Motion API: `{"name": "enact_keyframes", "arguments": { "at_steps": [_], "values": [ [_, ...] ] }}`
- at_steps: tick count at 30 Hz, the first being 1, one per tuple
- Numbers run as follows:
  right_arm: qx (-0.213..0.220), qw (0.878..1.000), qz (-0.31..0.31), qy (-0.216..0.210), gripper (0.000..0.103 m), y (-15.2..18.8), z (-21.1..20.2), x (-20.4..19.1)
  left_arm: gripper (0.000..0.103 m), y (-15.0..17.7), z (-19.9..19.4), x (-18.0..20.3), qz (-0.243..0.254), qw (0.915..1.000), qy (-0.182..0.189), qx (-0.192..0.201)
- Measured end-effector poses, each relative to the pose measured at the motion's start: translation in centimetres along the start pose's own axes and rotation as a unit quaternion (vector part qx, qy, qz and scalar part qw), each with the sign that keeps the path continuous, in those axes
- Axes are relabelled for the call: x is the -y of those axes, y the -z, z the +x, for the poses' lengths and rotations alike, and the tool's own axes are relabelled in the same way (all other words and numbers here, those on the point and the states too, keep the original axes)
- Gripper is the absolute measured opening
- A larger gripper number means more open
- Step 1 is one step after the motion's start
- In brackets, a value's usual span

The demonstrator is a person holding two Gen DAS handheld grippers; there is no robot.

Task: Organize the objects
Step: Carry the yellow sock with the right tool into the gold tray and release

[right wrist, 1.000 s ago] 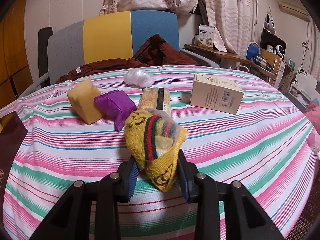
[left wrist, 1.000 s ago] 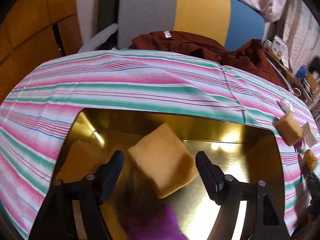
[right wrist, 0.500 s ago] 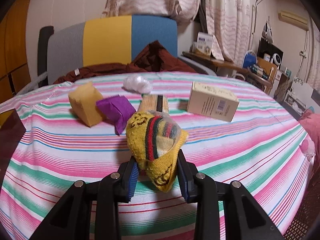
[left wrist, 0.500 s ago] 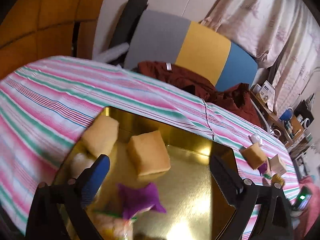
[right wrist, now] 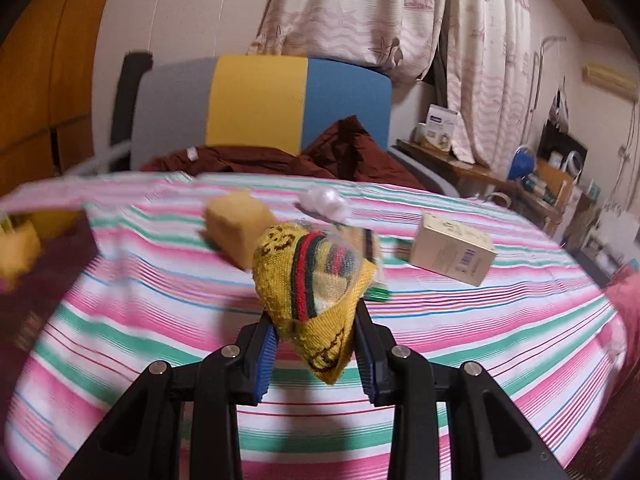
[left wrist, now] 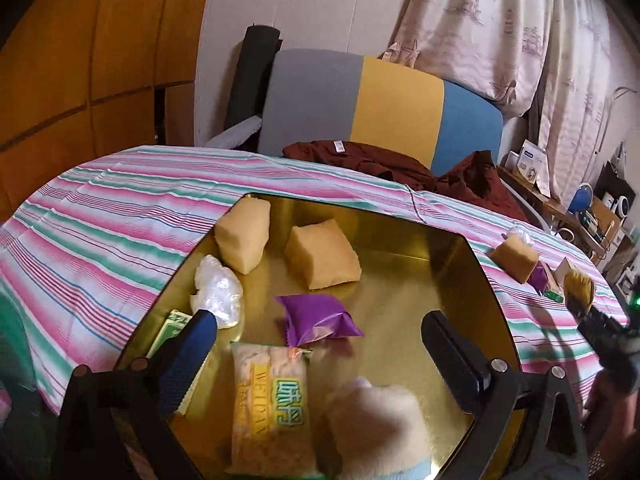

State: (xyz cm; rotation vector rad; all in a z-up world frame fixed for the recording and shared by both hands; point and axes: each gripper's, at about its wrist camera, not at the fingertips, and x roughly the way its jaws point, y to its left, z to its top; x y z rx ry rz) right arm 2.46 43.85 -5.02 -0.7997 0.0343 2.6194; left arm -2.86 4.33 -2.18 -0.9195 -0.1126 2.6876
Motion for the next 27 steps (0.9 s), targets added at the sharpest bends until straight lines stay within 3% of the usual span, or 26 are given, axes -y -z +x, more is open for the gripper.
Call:
{"name": "enact_keyframes", "arguments": {
  "at_steps": [4,10,15,20,27],
  "values": [
    [0.022,0.998,-0.002,-0.062,0.034,-2.2,-2.6,-3.2,0.103,-0.2,-0.5,-0.2,0.003,1.0,-0.005,0.004],
    [0.034,0.98,-0.09,-0.177,0.034,-4.9,-6.3,-12.4,0.103,-0.2,-0.8,-1.1,-0.008,0.9994,-0.034,0.004],
    [-0.013,0.958,-0.16,-0.236,0.034,-5.1,-6.9,-20.2,0.103,-0.1,-0.7,-2.1,-0.019,0.998,-0.061,-0.002],
    [-0.076,0.952,-0.165,-0.244,0.034,-4.3,-5.1,-24.0,0.103,-0.5,-1.1,-3.8,-0.05,0.9953,-0.083,0.003],
    [-0.163,0.949,-0.137,-0.233,0.038,-3.0,-1.7,-26.0,0.103,-1.1,-1.6,-5.5,-0.084,0.9918,-0.095,0.011]
  ]
}}
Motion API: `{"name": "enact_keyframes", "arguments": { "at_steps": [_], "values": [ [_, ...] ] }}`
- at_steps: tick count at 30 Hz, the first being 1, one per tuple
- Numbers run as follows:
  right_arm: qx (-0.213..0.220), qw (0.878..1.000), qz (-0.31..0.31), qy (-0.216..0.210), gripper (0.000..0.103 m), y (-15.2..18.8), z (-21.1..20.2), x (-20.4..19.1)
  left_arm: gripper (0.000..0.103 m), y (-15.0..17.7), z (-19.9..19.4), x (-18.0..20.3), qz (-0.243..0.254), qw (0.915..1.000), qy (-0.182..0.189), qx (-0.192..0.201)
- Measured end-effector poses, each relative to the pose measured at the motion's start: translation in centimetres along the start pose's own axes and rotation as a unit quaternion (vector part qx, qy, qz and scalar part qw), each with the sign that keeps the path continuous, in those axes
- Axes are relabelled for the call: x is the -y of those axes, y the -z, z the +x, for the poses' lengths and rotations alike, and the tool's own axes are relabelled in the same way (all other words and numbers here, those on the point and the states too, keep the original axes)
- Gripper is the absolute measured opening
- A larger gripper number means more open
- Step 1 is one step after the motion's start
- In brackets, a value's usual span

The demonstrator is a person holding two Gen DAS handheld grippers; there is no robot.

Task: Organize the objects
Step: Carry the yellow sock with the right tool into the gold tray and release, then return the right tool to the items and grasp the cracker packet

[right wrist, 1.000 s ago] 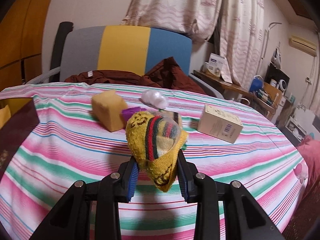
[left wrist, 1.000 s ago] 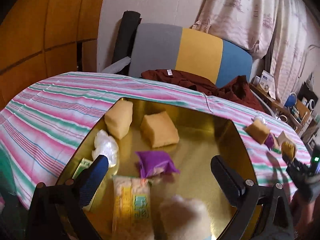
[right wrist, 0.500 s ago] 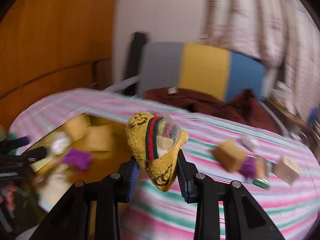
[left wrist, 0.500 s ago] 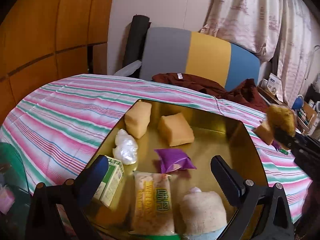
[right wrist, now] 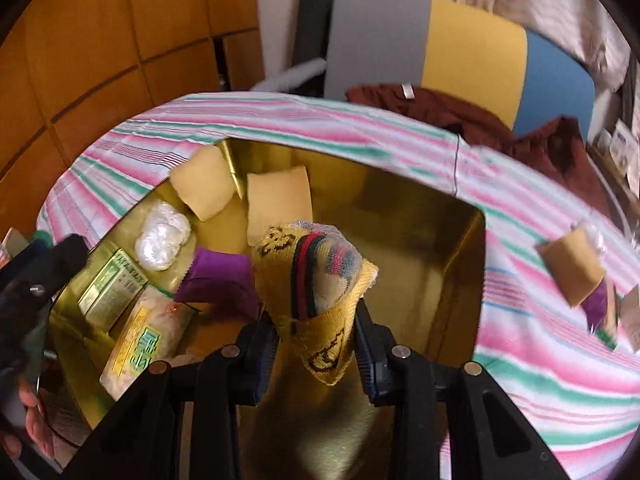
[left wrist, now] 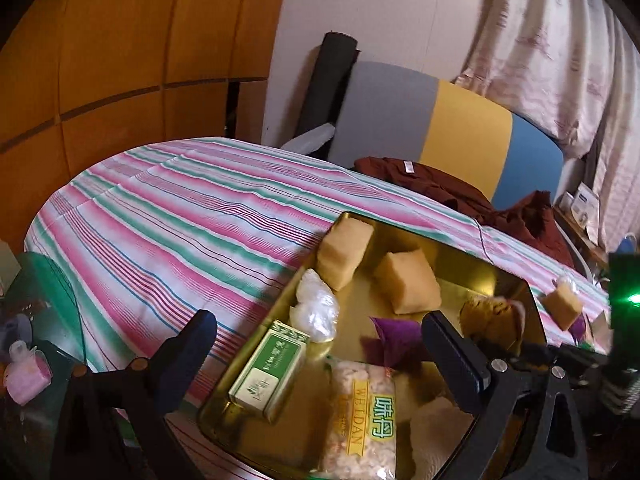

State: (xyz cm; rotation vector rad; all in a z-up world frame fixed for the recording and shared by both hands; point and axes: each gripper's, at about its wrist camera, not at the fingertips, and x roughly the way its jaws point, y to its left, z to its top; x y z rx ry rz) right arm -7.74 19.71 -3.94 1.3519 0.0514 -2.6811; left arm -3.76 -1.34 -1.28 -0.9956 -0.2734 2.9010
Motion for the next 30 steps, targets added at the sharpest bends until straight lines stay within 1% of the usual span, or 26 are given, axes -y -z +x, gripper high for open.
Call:
{"name": "enact_keyframes", "arguments": {
  "at_steps": [1,2,3,5,6,8,10,15,19,23,26,30],
  "values": [
    [-0.008,1.0,0.011,-0.002,0.04,-0.1,0.4,0.1,0.103,-0.1,-0.1,-0.2,-0.005,1.0,-0.002,0.002],
    [-0.025,0.999,0.027,-0.021,0.04,-0.2,1.1,0.1,0.103,-0.2,-0.1,-0.4,-0.009,0.9999,-0.005,0.004],
    [-0.038,0.998,0.04,-0.037,0.044,-0.3,1.6,0.2,0.103,-0.3,-0.2,-0.6,-0.015,0.9999,-0.006,0.007],
    [-0.065,0.993,0.062,-0.07,0.045,-0.2,2.7,-0.1,0.103,-0.4,-0.5,-0.9,-0.022,0.9996,-0.009,0.011],
    [-0.067,0.992,0.069,-0.083,0.045,-0.1,2.7,-0.2,0.103,-0.5,-0.6,-1.1,-0.025,0.9995,-0.011,0.013],
    [-0.053,0.988,0.078,-0.119,0.046,0.1,2.0,-0.5,0.103,-0.7,-0.6,-1.3,-0.029,0.9994,-0.013,0.015],
    [-0.037,0.988,0.07,-0.133,0.047,0.3,0.9,-0.7,0.103,-0.7,-0.6,-1.6,-0.034,0.9992,-0.017,0.016],
    [0.016,0.994,0.046,-0.1,0.047,0.9,-2.7,0.2,0.103,-0.5,-0.4,-1.7,-0.045,0.9989,-0.01,0.004],
    [0.056,0.995,0.039,-0.069,0.047,0.8,-4.9,1.6,0.103,-0.1,-0.4,-0.9,-0.038,0.9993,0.004,0.001],
    [0.073,0.994,0.044,-0.075,0.047,0.8,-6.3,2.7,0.103,0.2,-0.6,0.0,-0.027,0.9995,0.013,0.0],
    [0.1,0.992,0.055,-0.062,0.047,1.2,-7.3,3.1,0.103,0.4,-0.7,0.6,-0.017,0.9997,0.017,-0.003],
    [0.112,0.99,0.083,-0.038,0.047,1.9,-8.1,4.7,0.103,0.7,-0.8,1.4,-0.012,0.999,0.042,-0.012]
  ]
}}
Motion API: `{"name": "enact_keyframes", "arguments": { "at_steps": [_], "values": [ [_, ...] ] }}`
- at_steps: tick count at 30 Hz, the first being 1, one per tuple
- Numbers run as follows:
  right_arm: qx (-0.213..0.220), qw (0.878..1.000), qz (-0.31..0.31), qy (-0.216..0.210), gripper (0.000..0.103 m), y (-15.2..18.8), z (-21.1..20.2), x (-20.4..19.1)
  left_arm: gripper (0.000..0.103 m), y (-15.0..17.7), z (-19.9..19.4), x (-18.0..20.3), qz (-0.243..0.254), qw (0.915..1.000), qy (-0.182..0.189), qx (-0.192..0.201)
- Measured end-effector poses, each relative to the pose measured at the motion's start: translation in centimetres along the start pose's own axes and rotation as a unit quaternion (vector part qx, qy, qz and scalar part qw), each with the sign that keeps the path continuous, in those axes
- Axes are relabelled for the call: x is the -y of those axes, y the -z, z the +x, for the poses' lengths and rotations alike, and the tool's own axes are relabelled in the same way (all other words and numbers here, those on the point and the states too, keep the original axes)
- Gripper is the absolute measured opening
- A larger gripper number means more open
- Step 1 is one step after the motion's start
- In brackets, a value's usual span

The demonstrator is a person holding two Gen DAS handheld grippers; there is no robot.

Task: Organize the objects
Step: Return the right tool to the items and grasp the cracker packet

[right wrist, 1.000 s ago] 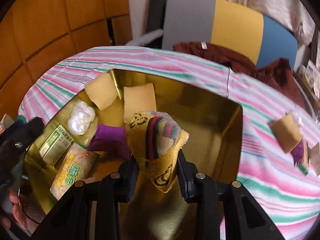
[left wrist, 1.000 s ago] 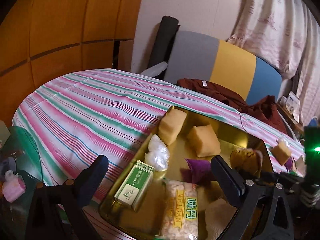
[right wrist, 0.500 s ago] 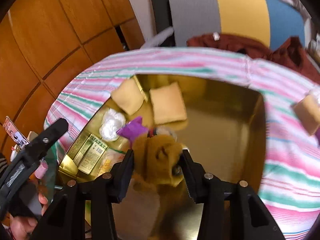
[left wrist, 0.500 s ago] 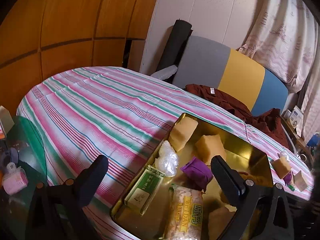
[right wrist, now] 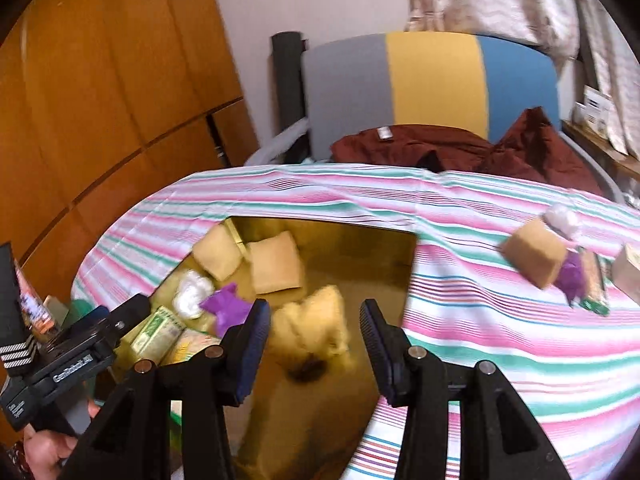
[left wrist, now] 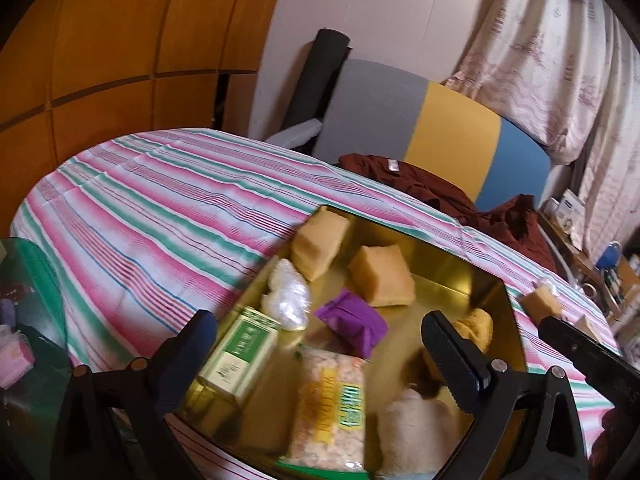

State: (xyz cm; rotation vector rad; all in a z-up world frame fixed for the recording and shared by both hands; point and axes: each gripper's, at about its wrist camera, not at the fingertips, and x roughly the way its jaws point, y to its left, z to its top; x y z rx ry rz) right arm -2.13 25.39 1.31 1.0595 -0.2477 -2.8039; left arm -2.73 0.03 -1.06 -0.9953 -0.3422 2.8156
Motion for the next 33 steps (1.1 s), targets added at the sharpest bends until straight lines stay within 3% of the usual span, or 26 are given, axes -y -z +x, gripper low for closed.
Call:
{"name": "enact_keyframes", "arguments": {
  "at_steps": [8,22,26,29,33],
  "values": [
    [-0.024,0.994,0.069,0.079,0.047,2.0,-0.7,6.6,0.103,1.4,-0.1,4.6,0.067,0.9941,0.079,-0.032],
    [-0.048,0.972,0.156,0.168,0.047,7.9,-2.3,19.5,0.103,5.5,-2.1,12.6,0.168,0.9665,0.179,-0.074],
    [-0.038,0.965,0.176,0.189,0.047,7.1,-2.5,22.6,0.103,6.6,-1.8,14.6,0.179,0.96,0.193,-0.095],
    [-0.021,0.959,0.181,0.217,0.048,5.3,-2.4,24.9,0.103,7.1,-2.1,16.0,0.195,0.9562,0.196,-0.097],
    [-0.004,0.955,0.196,0.223,0.049,2.2,-1.6,27.7,0.103,7.4,-2.1,17.2,0.201,0.9541,0.197,-0.103]
  ]
}}
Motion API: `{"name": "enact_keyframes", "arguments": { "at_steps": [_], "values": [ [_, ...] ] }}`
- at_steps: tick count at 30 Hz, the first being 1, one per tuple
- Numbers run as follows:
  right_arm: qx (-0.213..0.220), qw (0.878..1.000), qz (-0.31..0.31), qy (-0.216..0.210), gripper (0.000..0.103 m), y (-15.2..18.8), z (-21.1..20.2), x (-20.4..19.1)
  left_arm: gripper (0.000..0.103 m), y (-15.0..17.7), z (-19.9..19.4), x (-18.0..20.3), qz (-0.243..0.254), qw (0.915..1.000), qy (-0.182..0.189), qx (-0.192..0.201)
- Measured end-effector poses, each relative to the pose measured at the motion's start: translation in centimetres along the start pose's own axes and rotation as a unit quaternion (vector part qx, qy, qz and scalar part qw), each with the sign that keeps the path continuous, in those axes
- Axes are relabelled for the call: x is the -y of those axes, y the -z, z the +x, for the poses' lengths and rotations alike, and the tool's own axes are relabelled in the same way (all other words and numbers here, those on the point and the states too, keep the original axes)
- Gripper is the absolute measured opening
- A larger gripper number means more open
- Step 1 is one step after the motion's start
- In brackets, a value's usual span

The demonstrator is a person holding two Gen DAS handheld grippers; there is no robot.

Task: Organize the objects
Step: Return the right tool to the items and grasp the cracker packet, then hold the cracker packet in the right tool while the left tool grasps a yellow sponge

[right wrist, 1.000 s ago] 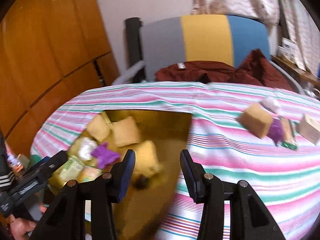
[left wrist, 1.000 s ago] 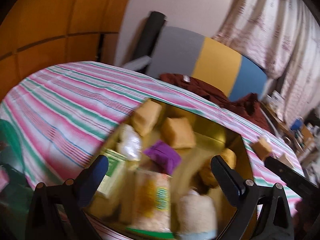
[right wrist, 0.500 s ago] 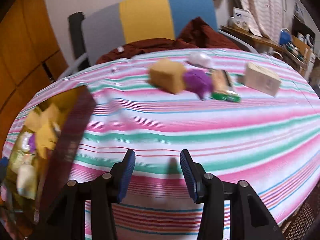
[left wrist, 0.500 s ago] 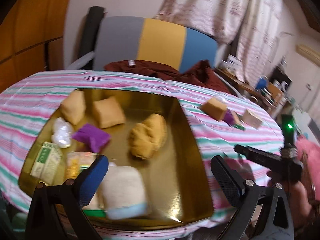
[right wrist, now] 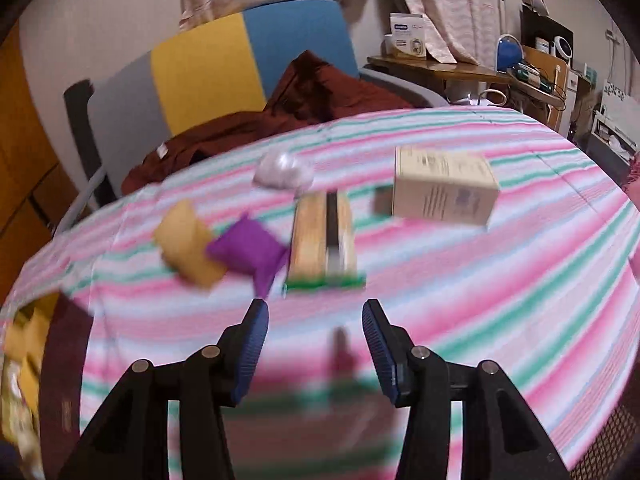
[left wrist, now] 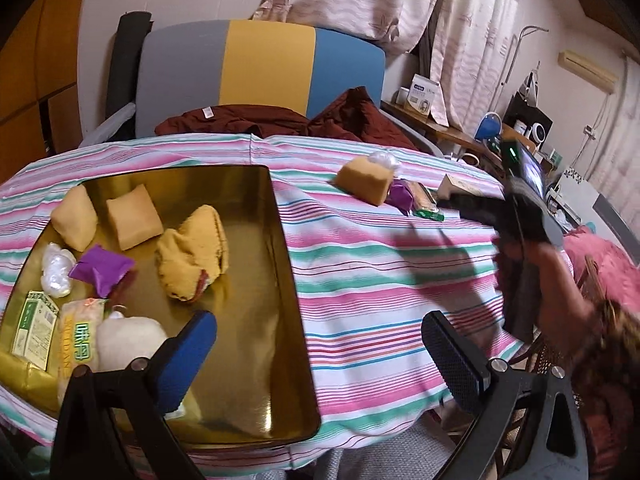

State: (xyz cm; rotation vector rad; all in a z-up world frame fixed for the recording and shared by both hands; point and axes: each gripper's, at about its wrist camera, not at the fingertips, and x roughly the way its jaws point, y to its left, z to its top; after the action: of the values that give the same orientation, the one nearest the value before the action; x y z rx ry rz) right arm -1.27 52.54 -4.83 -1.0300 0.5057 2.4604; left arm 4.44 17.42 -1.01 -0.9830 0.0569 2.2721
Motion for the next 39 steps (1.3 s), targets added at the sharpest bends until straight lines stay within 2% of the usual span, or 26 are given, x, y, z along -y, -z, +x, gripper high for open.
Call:
{"name": "enact_keyframes", "arguments": {
  "at_steps": [6,14,21,24,28,30,34,37,39],
  "values": [
    [-0.014,1.0,-0.009,0.015,0.05,-3.7,3.7,-0.1,0.103,-0.2,0.7,0.6,-0.002,0.9999,-0.003,-0.014],
    [-0.048,0.998,-0.021,0.018,0.05,-3.7,7.8,-0.1,0.103,-0.9,1.2,1.0,-0.005,0.9997,-0.009,-0.021],
    [-0.037,0.998,-0.042,-0.004,0.049,-2.7,7.2,-0.1,0.103,-1.9,2.2,2.1,0.002,0.9996,-0.008,-0.026],
    [-0.036,0.997,-0.064,-0.018,0.049,-1.6,6.2,-0.5,0.103,-2.5,2.8,2.6,0.005,0.9996,-0.005,-0.029],
    [-0.03,0.997,-0.063,-0.039,0.049,0.1,4.6,-0.2,0.103,-3.8,4.0,3.3,0.004,0.9993,-0.009,-0.036],
    [-0.02,0.998,-0.057,-0.021,0.049,0.8,3.8,0.2,0.103,-4.3,4.7,3.6,0.003,0.9991,-0.012,-0.039],
    [0.003,0.999,-0.015,0.044,0.049,1.7,2.5,2.6,0.103,-6.0,6.8,4.5,0.011,0.9987,-0.022,-0.045],
    [0.012,0.999,0.022,0.043,0.049,1.9,2.3,4.4,0.103,-7.7,8.9,5.2,0.007,0.9983,-0.03,-0.049],
    [0.018,0.998,0.02,0.048,0.049,2.1,2.2,4.4,0.103,-9.2,10.8,5.6,-0.004,0.9977,-0.039,-0.055]
  ]
}}
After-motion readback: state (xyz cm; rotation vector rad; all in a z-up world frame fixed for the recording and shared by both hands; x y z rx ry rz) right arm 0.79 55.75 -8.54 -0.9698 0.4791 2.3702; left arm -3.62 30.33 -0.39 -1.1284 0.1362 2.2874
